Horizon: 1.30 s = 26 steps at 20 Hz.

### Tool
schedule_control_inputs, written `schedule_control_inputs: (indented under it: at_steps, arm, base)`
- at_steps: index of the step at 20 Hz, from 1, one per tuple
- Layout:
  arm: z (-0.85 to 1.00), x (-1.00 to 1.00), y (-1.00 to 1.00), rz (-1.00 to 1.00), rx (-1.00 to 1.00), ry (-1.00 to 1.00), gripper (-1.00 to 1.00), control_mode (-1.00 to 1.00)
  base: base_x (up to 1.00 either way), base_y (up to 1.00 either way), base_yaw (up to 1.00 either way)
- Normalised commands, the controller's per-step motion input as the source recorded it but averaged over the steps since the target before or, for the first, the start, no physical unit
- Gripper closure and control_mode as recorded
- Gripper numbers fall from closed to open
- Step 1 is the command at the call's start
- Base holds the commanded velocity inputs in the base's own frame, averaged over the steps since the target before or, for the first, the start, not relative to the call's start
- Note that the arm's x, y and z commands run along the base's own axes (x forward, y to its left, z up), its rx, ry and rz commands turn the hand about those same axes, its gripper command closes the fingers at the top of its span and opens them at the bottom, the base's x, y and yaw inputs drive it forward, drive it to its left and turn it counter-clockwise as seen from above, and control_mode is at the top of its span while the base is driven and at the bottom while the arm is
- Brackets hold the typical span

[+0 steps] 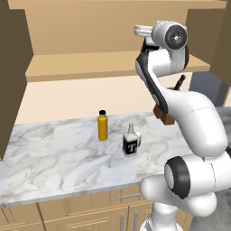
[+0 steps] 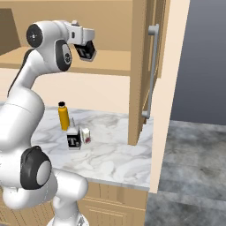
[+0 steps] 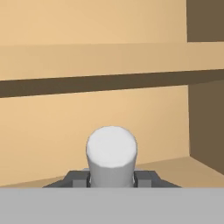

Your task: Sort all alcoholic drinks to one cabinet, and non-alcoholic drinks to the other.

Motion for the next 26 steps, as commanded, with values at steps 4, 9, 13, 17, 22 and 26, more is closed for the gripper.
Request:
schedule_control_inputs:
  at_steps: [4,9,13,17,22,26]
  arm:
    - [-0.01,0.23,0.0,0.0,0.0,0.0,1.0,-1.0]
    - [-0.09,0.09,0.0,0.0,0.0,0.01,1.0,-1.0]
    - [-0.2,0.09,0.0,0.0,0.0,0.0,1.0,-1.0]
    - [-0.22,0.2,0.0,0.0,0.0,0.0,1.0,-1.0]
    - [-0.18,0.24,0.0,0.0,0.0,-0.03,1.0,-1.0]
    - [-0.13,0.27,0.0,0.0,0.0,-0.01,1.0,-1.0]
  base:
    - [0.0,0.0,0.0]
    - [0.0,0.0,0.0]
    - [0.0,0.0,0.0]
    - [0.0,0.0,0.0]
    - [0.0,0.0,0.0]
    - [0.0,0.0,0.0]
